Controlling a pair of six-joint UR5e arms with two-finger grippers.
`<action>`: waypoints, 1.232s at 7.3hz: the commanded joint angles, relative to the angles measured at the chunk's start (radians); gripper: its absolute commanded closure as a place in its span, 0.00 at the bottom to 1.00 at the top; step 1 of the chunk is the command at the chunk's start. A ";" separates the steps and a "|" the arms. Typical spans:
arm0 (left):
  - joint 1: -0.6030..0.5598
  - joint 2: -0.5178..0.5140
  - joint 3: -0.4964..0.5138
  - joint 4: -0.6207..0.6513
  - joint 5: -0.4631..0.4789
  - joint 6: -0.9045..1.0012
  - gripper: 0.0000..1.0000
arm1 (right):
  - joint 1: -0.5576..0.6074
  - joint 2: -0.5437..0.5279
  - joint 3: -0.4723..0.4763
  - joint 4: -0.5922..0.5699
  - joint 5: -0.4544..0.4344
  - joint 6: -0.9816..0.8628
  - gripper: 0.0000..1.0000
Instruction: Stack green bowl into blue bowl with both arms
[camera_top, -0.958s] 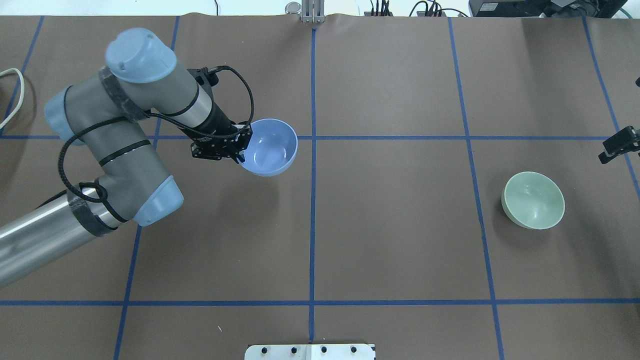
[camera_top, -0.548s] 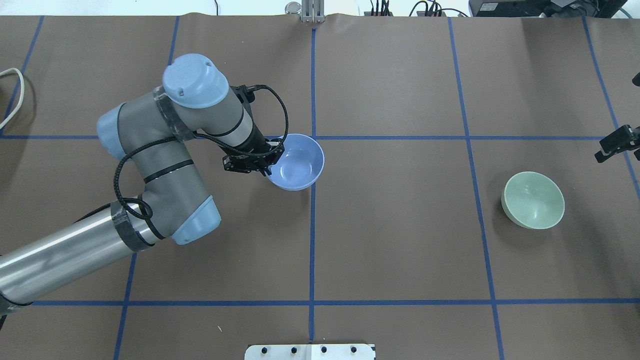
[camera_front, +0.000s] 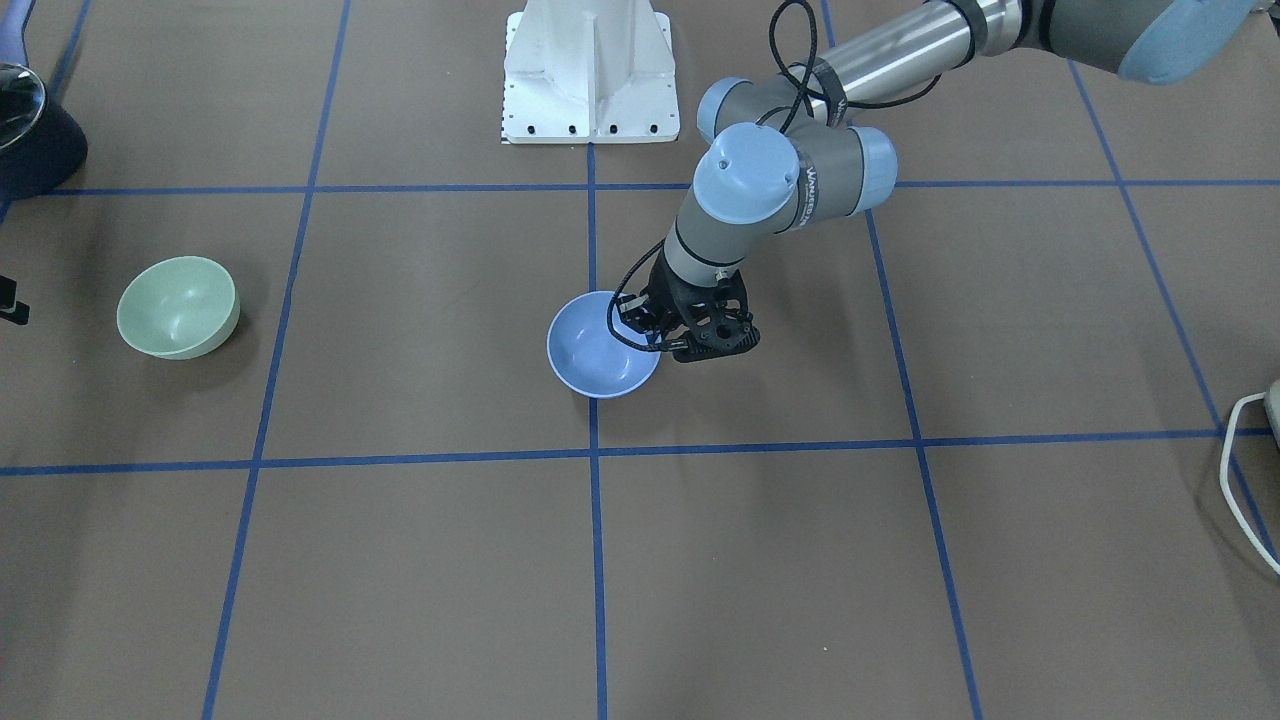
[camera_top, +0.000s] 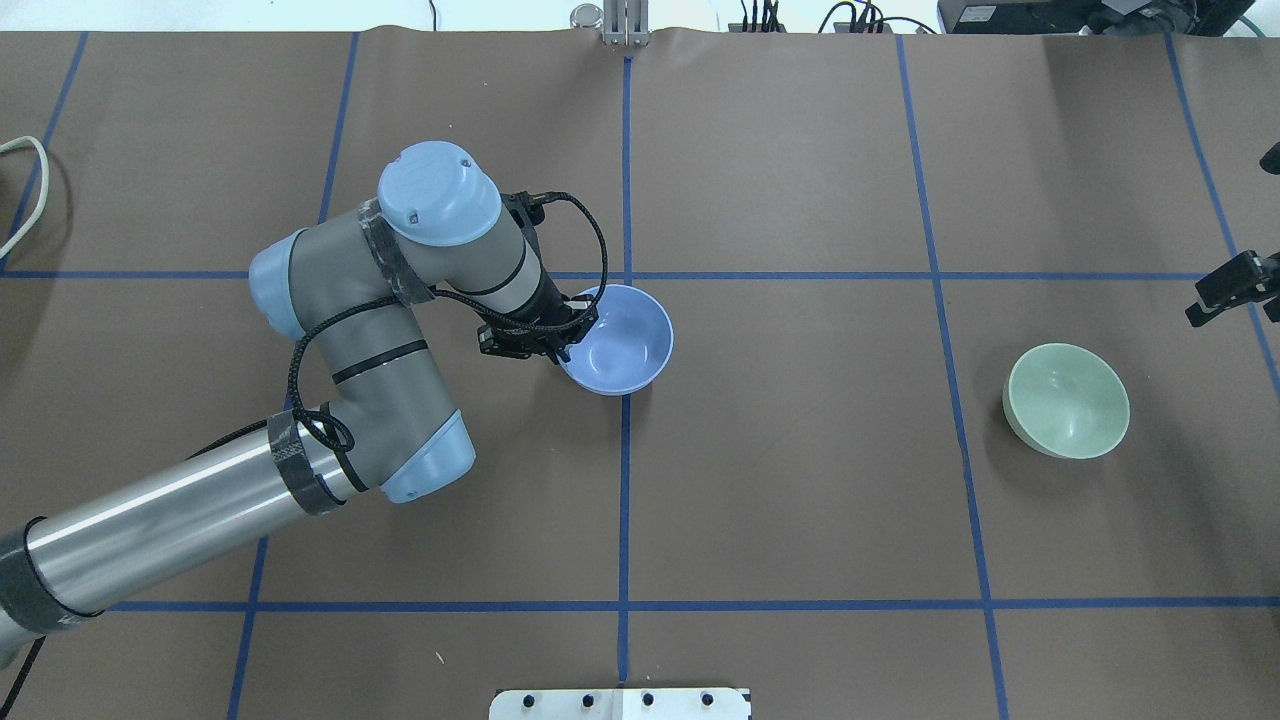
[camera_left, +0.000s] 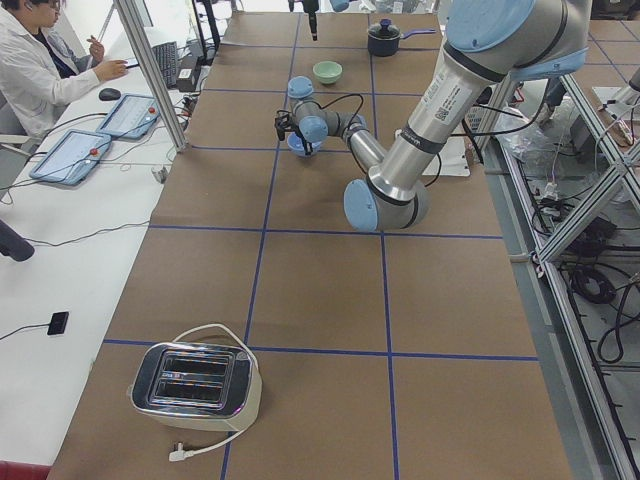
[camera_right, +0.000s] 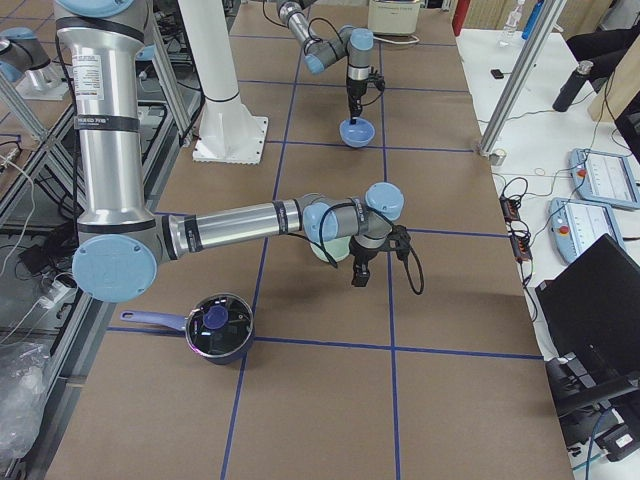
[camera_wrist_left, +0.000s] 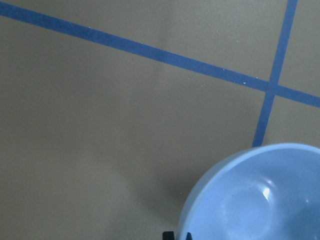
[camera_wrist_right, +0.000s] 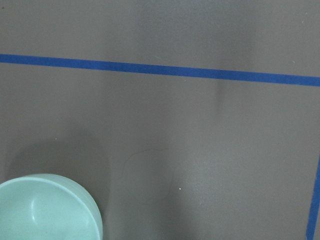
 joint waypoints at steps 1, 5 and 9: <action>0.005 -0.001 0.010 -0.019 0.006 0.003 0.75 | -0.002 0.000 0.000 0.000 0.000 0.000 0.00; -0.004 0.012 -0.044 -0.013 0.035 0.017 0.06 | -0.002 0.002 0.002 0.000 0.000 0.000 0.00; -0.231 0.084 -0.124 -0.006 -0.159 0.151 0.03 | -0.053 0.112 0.029 -0.001 -0.018 0.005 0.00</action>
